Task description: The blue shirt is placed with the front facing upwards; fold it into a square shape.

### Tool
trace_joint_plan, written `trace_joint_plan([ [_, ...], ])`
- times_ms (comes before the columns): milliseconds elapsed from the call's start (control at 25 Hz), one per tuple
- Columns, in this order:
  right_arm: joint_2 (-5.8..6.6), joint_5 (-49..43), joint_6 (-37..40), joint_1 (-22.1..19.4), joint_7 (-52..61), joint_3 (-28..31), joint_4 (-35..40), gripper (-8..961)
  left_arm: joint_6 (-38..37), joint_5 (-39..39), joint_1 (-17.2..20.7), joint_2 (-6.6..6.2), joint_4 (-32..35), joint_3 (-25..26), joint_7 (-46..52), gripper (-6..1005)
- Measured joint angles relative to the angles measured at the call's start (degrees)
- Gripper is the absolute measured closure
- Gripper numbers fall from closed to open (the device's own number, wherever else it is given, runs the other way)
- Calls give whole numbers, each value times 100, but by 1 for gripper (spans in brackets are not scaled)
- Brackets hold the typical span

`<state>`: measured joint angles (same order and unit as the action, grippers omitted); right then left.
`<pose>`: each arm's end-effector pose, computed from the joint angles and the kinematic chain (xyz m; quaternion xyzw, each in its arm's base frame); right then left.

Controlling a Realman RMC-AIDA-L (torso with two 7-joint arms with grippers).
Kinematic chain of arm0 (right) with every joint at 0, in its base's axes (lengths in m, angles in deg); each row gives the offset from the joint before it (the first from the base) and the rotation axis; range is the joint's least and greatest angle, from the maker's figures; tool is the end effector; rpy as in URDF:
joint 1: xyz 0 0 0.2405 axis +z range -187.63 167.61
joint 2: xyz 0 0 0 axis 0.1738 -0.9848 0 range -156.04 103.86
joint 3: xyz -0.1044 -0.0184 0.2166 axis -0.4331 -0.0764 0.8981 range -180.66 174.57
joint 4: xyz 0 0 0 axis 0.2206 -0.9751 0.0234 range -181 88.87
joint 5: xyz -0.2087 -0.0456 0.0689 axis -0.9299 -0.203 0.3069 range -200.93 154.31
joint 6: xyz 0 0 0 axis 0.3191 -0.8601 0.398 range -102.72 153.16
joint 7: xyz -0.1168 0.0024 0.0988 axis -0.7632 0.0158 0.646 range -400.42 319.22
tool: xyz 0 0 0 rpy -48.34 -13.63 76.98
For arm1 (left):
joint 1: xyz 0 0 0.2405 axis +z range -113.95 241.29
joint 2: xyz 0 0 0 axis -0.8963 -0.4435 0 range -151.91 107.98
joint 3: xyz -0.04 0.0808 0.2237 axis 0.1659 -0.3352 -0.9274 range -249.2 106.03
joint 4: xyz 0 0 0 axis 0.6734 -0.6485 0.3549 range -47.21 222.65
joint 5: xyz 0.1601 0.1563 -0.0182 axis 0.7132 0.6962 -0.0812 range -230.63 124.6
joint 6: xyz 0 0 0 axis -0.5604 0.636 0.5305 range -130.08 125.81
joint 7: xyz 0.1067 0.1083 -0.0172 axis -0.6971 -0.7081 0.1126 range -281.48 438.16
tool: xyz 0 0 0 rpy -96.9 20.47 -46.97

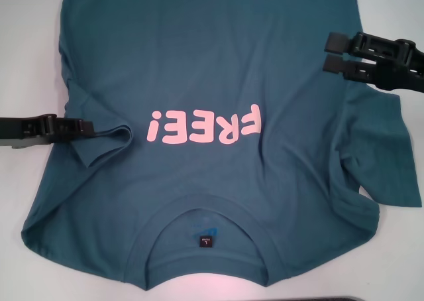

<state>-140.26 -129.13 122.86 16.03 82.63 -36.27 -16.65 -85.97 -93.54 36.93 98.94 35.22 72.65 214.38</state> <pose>0.2814 0.3124 0.0367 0.7190 -0.5827 -0.3788 0.0035 -0.3181 0.3290 0.0287 -0.7512 -0.6317 -0.0985 0.1644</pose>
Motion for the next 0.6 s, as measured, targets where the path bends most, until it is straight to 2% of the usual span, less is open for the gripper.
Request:
trace_joint_plan([
  [280,2,0,4,5,0,1,3,102,-78,1,15,-35,97,-2,-78,430],
  [600,11,0,0,3,0,0,3,102,-687,1,28,-132,66,0,-165,431],
])
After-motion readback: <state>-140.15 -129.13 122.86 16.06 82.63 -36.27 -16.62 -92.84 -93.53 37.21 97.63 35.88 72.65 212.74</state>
